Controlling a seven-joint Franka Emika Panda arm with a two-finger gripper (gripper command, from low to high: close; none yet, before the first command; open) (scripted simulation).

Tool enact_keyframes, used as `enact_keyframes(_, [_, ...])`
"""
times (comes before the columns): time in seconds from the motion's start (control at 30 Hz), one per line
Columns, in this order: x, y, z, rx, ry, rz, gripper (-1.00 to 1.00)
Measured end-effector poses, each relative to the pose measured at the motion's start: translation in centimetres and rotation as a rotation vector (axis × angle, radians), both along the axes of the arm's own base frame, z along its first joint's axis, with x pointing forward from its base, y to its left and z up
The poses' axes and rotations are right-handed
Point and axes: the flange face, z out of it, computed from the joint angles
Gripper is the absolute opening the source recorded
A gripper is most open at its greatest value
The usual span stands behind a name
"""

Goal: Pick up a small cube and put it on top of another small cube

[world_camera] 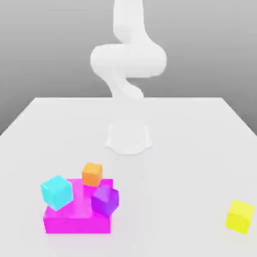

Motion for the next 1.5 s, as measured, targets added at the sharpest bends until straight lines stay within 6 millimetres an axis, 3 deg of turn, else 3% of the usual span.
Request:
enact_keyframes(0.2, [6.1, 6.2, -9.7, -0.103, 0.163, 0.171, 0.0])
enact_keyframes(0.43, [9.0, 13.8, -22.2, -0.207, 0.339, 0.391, 0.0])
enact_keyframes(0.53, [8.9, 17.0, -27.9, -0.246, 0.412, 0.491, 0.0])
enact_keyframes(0.7, [6.4, 22.7, -37.2, -0.305, 0.53, 0.683, 0.0])
enact_keyframes(0.87, [2.6, 26.0, -46.2, -0.343, 0.649, 0.848, 0.0])
enact_keyframes(1.03, [1.7, 26.7, -53.1, -0.348, 0.67, 0.88, 0.0])
enact_keyframes(1.07, [1.6, 26.7, -53.9, -0.348, 0.671, 0.881, -1.0])
enact_keyframes(1.3, [1.6, 26.7, -53.9, -0.348, 0.671, 0.881, -1.0])
enact_keyframes(1.43, [1.7, 26.7, -49.4, -0.348, 0.672, 0.881, -1.0])
enact_keyframes(1.5, [2.2, 24.6, -47.3, -0.33, 0.681, 0.803, -1.0])
